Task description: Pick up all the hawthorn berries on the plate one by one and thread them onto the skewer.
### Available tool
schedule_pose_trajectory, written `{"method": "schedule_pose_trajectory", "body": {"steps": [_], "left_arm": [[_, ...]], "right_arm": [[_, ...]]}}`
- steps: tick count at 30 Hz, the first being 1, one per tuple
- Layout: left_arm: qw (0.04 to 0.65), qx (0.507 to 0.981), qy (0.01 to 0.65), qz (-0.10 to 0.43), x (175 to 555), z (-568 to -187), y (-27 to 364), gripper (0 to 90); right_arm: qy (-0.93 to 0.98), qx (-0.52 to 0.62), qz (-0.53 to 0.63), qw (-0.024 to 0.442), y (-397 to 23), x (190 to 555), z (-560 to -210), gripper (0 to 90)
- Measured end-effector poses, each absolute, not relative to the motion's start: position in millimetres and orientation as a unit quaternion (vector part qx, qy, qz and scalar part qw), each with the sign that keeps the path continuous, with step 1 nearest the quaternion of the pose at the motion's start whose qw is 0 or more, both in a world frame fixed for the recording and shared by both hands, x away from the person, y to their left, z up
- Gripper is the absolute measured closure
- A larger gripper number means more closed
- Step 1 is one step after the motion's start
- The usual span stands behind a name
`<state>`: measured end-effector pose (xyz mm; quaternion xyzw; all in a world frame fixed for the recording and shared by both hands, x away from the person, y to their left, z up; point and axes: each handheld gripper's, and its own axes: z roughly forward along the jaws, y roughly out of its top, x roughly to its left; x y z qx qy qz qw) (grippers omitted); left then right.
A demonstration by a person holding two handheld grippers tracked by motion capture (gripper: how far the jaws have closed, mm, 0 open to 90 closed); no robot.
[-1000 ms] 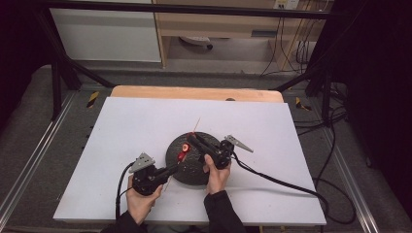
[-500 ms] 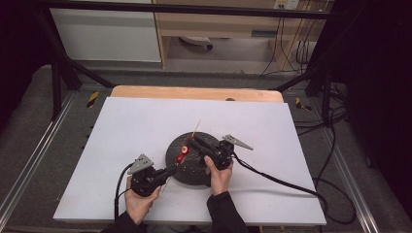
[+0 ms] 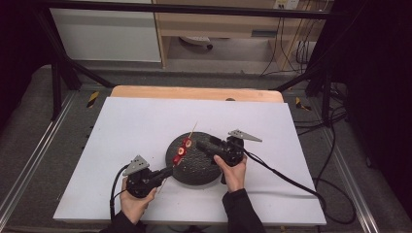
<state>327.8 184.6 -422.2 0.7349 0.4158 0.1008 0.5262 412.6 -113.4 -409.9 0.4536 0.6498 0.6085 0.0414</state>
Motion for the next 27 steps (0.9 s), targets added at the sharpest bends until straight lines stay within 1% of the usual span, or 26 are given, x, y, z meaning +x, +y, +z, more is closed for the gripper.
{"method": "schedule_pose_trajectory", "body": {"steps": [6,10,14,18,27], "left_arm": [[0.517,0.744,0.411,0.104,328,-422,188,88.2],[0.514,0.747,0.408,0.105,329,-421,190,88.2],[0.51,0.75,0.406,0.112,330,-419,192,88.2],[0.505,0.756,0.401,0.111,331,-417,194,88.2],[0.487,0.768,0.401,0.108,339,-417,194,88.2]], "right_arm": [[0.704,0.444,0.55,0.072,-133,416,-411,7.4],[0.73,0.431,0.523,0.092,-149,414,-416,4.7],[0.749,0.418,0.506,0.095,-166,409,-420,1.7],[0.758,0.414,0.493,0.103,-185,402,-426,0.7],[0.775,0.403,0.475,0.104,-222,386,-440,0.5]]}}
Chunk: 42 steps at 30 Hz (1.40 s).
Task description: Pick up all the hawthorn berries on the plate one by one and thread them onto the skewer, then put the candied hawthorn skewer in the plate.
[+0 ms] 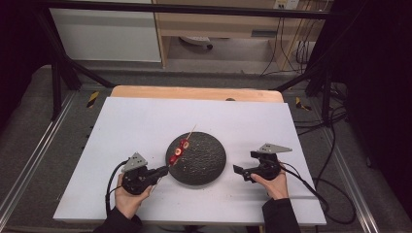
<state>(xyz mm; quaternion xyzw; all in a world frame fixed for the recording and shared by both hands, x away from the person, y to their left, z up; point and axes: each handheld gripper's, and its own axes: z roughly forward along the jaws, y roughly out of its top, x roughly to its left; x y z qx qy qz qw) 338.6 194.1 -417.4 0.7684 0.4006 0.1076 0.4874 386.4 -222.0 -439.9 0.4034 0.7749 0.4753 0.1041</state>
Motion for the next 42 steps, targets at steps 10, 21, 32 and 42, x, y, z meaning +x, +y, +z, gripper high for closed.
{"method": "schedule_pose_trajectory", "body": {"steps": [10,21,32,42], "left_arm": [[0.471,0.777,0.404,0.101,352,-404,190,88.2],[0.417,0.812,0.397,0.099,375,-395,167,88.2],[0.361,0.838,0.398,0.091,387,-409,144,88.2],[0.321,0.856,0.396,0.087,392,-423,123,88.2]], "right_arm": [[0.786,0.399,0.458,0.115,-245,374,-450,0.5],[0.791,0.395,0.449,0.124,-255,367,-453,0.5],[0.787,0.402,0.452,0.122,-260,363,-455,0.5],[0.786,0.403,0.453,0.122,-262,362,-457,0.5]]}}
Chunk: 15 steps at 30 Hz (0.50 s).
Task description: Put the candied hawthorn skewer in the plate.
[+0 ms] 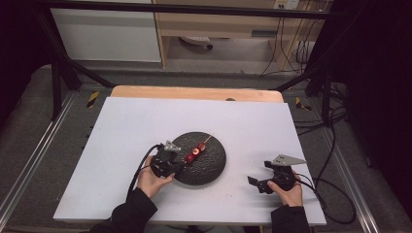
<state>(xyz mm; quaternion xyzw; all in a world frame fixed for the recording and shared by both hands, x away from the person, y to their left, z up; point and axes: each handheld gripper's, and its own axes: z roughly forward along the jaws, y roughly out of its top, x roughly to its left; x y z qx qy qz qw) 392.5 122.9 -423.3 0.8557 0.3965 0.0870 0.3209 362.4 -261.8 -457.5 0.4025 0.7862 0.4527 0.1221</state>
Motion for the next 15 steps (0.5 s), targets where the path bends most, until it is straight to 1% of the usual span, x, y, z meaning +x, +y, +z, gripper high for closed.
{"method": "schedule_pose_trajectory", "body": {"steps": [12,15], "left_arm": [[0.32,0.856,0.395,0.092,391.0,-424.7,121.3,87.4],[0.337,0.851,0.392,0.09,388.6,-423.1,127.1,80.9]], "right_arm": [[0.785,0.405,0.452,0.121,-261.3,361.9,-457.6,0.6],[0.785,0.405,0.452,0.122,-261.5,361.3,-457.3,0.6]]}}
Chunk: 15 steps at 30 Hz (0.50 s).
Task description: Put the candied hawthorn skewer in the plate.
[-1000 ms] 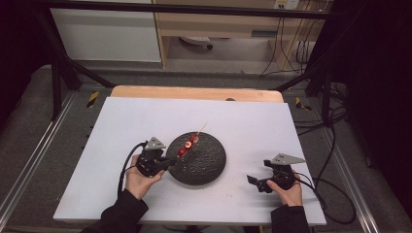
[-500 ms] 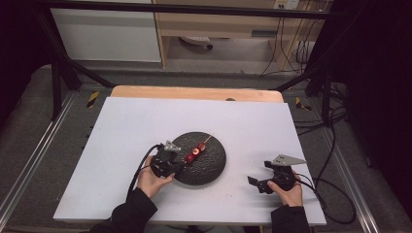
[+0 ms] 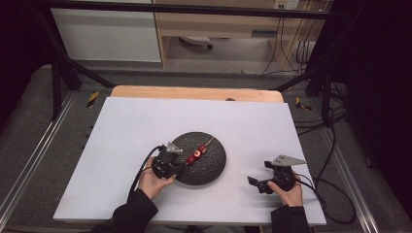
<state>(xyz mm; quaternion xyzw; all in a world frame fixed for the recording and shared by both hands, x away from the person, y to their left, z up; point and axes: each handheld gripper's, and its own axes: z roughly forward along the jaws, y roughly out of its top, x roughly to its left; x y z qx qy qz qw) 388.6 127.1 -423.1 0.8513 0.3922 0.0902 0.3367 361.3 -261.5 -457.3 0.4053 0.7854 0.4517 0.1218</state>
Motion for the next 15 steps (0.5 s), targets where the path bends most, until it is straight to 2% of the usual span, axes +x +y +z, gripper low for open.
{"method": "schedule_pose_trajectory", "body": {"steps": [9,15], "left_arm": [[0.371,0.849,0.366,0.094,378,-415,159,50.7],[0.374,0.85,0.352,0.114,372,-414,182,27.4]], "right_arm": [[0.784,0.408,0.451,0.123,-262,361,-457,0.5],[0.783,0.41,0.452,0.121,-261,361,-457,0.5]]}}
